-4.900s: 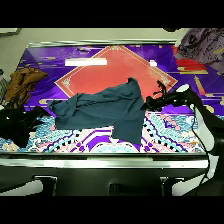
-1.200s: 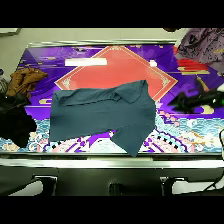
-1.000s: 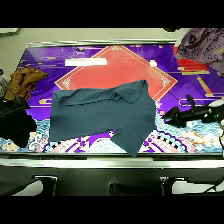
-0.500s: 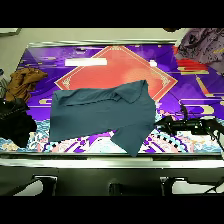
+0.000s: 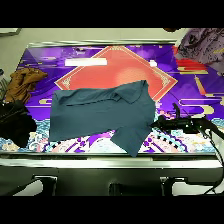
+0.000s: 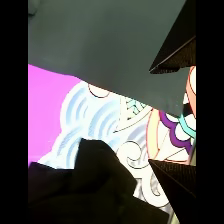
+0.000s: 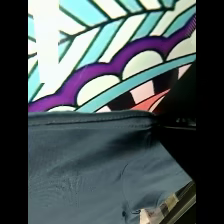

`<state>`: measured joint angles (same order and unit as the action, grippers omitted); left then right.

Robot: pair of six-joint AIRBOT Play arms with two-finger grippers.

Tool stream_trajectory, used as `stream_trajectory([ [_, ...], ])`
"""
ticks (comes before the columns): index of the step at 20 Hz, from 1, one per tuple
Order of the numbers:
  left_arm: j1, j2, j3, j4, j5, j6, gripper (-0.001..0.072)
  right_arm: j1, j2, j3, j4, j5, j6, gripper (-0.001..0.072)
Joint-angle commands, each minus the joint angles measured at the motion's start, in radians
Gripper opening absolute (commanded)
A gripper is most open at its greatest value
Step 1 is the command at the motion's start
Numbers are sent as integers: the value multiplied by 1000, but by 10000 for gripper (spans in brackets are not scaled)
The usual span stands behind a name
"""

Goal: Fold the clothes and pants, and hang the long-sleeved shirts on hangers.

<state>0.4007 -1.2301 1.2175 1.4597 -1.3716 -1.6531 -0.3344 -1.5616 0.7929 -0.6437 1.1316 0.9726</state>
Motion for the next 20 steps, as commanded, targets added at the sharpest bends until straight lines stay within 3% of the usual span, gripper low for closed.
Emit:
stream_trajectory([
  [1,119,6,-90,-114,-37,53,619,13,33,2,3,7,16,29],
  [3,229,6,-233,-344,-29,187,619,13,66,2,-3,6,38,29],
  [5,290,6,-362,-445,-1,274,619,13,93,2,-8,7,50,29],
  [12,275,-14,-555,-502,107,364,619,14,146,2,-15,21,87,29],
  [20,232,-85,-563,-518,128,359,619,14,153,2,-14,41,98,29],
])
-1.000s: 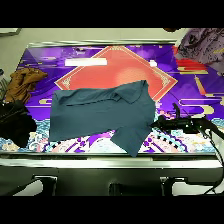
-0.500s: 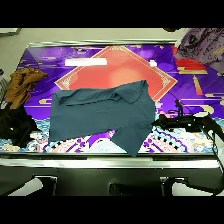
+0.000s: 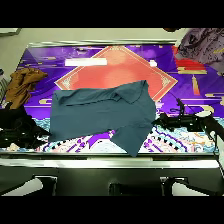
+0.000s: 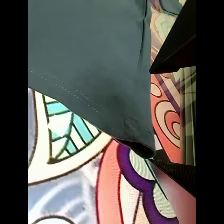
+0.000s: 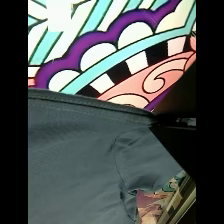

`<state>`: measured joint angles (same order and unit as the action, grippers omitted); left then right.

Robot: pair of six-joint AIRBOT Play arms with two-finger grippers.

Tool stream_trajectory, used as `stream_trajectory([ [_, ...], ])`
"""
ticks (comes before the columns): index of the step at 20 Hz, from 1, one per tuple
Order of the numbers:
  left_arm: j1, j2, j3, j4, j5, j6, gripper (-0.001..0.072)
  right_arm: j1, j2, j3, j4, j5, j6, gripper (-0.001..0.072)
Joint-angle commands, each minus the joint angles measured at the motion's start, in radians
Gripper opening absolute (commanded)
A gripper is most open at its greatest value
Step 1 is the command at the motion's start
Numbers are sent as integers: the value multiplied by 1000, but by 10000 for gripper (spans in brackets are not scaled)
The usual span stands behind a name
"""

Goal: Fold the clothes and pants, and hang the long-sleeved shirts on hangers.

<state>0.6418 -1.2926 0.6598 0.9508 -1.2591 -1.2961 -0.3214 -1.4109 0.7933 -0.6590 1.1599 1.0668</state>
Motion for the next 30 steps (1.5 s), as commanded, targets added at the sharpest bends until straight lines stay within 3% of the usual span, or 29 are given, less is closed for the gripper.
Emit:
stream_trajectory([
  [1,-9,-29,-6,-9,23,-5,618,1,2,1,1,17,4,29],
  [5,-24,-40,-6,-11,52,-6,598,1,2,1,1,19,4,29],
  [6,-34,-44,-6,-11,56,-8,548,1,2,1,1,19,4,29],
  [7,-42,-50,-6,-11,58,-10,388,1,2,1,1,20,10,29],
  [9,-56,-64,-6,-13,57,-13,200,1,10,1,1,19,14,29],
  [10,-60,-65,-5,-13,57,-11,26,1,19,1,-1,18,14,28],
  [13,-77,-55,15,-46,56,-9,17,3,72,1,2,18,14,28],
  [17,-182,-16,177,-91,63,-40,15,122,148,82,-19,-97,51,26],
  [21,-307,2,601,-79,66,-132,15,266,150,465,-301,-137,237,27],
  [26,-374,13,1247,161,64,-319,15,276,183,1019,-490,-57,341,26],
  [28,-375,37,1428,271,47,-397,15,276,241,1167,-543,-24,364,26],
  [30,-375,119,1466,349,44,-436,15,276,326,1241,-581,2,391,26],
])
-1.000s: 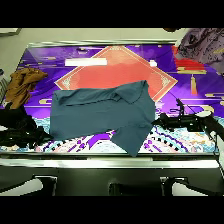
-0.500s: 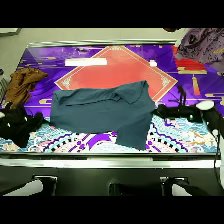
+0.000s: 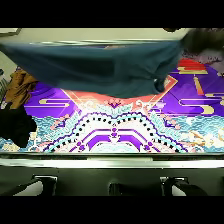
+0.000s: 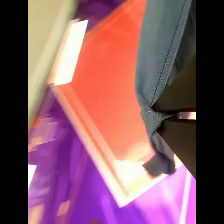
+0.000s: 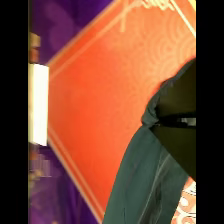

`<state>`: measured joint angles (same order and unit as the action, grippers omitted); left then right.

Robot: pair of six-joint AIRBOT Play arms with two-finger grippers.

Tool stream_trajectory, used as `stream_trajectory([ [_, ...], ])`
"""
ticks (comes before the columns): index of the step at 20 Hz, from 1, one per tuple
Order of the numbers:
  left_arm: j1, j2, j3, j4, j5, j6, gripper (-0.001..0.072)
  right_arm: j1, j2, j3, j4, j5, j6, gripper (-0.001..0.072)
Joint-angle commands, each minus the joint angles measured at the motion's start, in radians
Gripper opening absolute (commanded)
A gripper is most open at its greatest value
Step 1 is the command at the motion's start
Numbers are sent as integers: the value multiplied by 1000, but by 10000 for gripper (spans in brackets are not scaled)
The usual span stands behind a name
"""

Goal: Fold the clothes and pants, and hang the long-sleeved shirts on hangers.

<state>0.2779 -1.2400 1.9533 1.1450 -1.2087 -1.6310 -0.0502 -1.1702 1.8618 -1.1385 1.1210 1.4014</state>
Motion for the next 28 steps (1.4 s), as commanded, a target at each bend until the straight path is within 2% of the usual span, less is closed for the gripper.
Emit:
stream_trajectory([
  [1,-11,121,152,182,-14,-111,15,5,143,176,-110,41,71,27],
  [6,-11,388,18,307,-87,-155,15,5,349,176,-190,103,195,27],
  [9,-11,443,15,364,-136,-180,15,5,384,176,-190,121,217,27],
  [11,-11,430,14,363,-180,-179,15,5,367,176,-190,147,232,27],
  [13,-11,372,14,337,-236,-137,15,5,312,176,-189,201,247,27],
  [16,-11,232,-39,258,-298,-56,15,5,155,159,-189,294,298,27],
  [18,-13,129,-128,236,-294,-43,15,5,11,152,-190,315,320,27],
  [20,-29,4,-233,235,-235,-41,16,6,-143,152,-182,316,320,27],
  [23,-74,-208,-333,235,-44,-46,15,6,-393,152,-179,289,320,27],
  [28,-138,-520,-288,235,242,-91,15,6,-702,152,-158,66,324,27],
])
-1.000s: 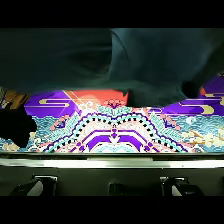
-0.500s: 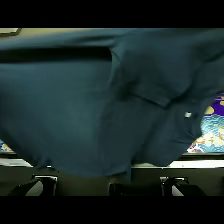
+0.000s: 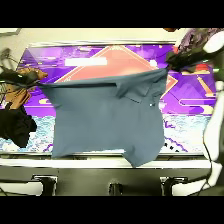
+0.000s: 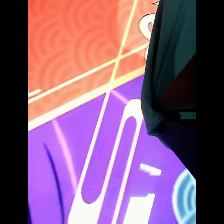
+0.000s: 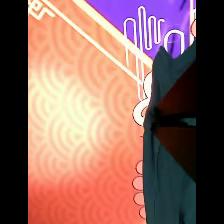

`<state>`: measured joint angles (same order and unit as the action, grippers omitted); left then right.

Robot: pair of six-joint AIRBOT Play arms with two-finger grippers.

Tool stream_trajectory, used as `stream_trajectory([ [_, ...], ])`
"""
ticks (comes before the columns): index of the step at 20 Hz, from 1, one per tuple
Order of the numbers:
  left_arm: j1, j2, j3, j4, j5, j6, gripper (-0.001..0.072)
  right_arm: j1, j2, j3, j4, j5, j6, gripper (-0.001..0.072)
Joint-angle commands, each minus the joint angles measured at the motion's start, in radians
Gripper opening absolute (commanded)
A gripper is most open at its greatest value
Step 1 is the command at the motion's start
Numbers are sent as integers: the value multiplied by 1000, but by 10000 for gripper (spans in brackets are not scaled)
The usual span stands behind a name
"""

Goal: Fold the clothes and pants, and hang the long-sleeved shirts on hangers.

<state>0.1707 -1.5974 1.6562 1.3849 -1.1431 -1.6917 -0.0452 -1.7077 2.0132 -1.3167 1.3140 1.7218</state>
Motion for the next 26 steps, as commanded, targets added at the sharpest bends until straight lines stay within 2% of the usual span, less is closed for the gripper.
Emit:
stream_trajectory([
  [1,-36,-197,33,-5,196,-30,15,1,-200,0,26,-171,5,27],
  [3,-39,-237,70,-5,214,-29,15,1,-245,0,26,-229,6,27],
  [6,-39,-240,74,-5,181,-17,16,1,-256,1,16,-217,1,27],
  [15,-42,-266,41,-6,-193,-18,16,1,-263,0,-52,16,-1,27],
  [26,-47,-312,-18,-5,-214,-21,17,1,-364,0,-55,90,0,28],
])
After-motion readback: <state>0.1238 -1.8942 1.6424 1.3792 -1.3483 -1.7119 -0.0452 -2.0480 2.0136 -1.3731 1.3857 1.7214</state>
